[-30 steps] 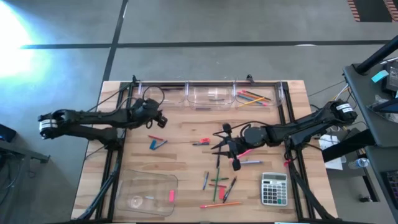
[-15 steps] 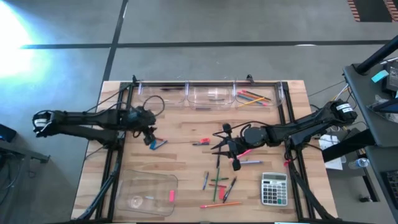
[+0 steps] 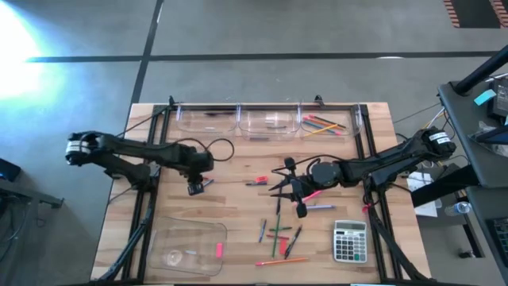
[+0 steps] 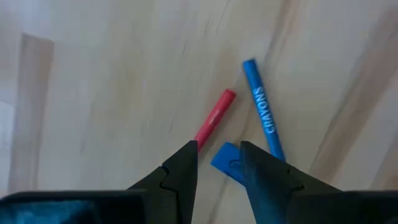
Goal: Sort crayons/erasers/pens/pencils in bins
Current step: Put the red crayon into the top middle transparent bin
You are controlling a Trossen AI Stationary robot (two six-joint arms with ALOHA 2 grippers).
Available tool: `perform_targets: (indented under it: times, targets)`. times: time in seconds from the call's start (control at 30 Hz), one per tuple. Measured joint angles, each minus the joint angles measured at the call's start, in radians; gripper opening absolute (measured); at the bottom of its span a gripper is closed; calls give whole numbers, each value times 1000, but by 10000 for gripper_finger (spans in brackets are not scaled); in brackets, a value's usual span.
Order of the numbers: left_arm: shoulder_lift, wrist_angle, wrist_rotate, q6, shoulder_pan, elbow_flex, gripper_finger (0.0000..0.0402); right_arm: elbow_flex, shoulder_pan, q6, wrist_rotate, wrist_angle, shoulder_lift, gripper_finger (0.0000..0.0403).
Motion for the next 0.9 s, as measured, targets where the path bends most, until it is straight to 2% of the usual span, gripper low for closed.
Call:
perform_targets:
  times: [0.2, 0.53, 0.9]
  targets:
    - [87, 26, 0, 54, 0, 10, 114, 0, 0, -3, 0, -3, 0, 71]
    - [169, 55, -13, 147, 0, 52, 165, 0, 0, 0, 0, -3, 1, 72]
    - [264, 66, -11, 158, 3, 51, 169, -1, 0, 8, -1, -3, 1, 70]
